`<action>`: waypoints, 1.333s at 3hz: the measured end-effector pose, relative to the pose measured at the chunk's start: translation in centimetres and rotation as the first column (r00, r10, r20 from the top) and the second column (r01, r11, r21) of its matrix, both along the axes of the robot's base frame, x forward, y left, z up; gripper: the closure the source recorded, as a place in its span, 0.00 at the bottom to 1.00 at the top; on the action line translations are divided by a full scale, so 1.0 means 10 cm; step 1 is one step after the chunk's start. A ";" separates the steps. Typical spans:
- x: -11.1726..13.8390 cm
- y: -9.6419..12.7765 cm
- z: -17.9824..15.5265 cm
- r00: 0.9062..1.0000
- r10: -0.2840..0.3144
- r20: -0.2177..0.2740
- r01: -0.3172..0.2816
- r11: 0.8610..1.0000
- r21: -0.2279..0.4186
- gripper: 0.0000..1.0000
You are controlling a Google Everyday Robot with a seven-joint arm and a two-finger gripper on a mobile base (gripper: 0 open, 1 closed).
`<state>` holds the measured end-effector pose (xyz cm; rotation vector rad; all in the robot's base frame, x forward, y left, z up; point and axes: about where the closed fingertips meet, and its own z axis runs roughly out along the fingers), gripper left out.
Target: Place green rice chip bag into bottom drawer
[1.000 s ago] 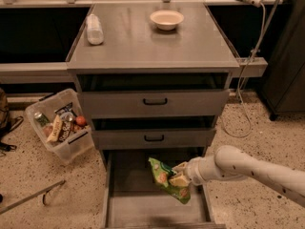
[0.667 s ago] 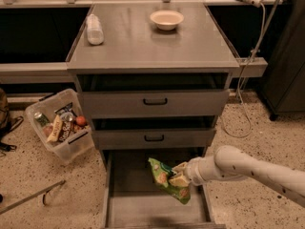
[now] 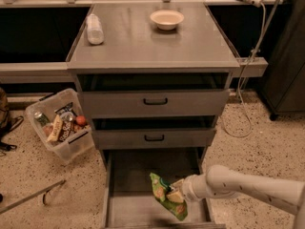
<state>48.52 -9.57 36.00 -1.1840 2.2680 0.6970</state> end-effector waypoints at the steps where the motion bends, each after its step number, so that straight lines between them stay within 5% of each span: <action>1: -0.08 0.07 -0.85 0.988 -0.128 -0.088 0.123 0.991 -0.052 1.00; 2: 0.09 0.11 -1.45 0.967 -0.241 -0.085 0.234 0.969 -0.082 1.00; 3: 0.09 0.11 -1.46 0.967 -0.240 -0.084 0.234 0.969 -0.082 1.00; 4: 0.54 0.21 -1.28 0.965 -0.262 0.018 0.262 0.964 -0.037 1.00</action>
Offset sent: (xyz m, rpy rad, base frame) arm 0.0353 0.0077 -0.1998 -0.1024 0.0946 -0.3642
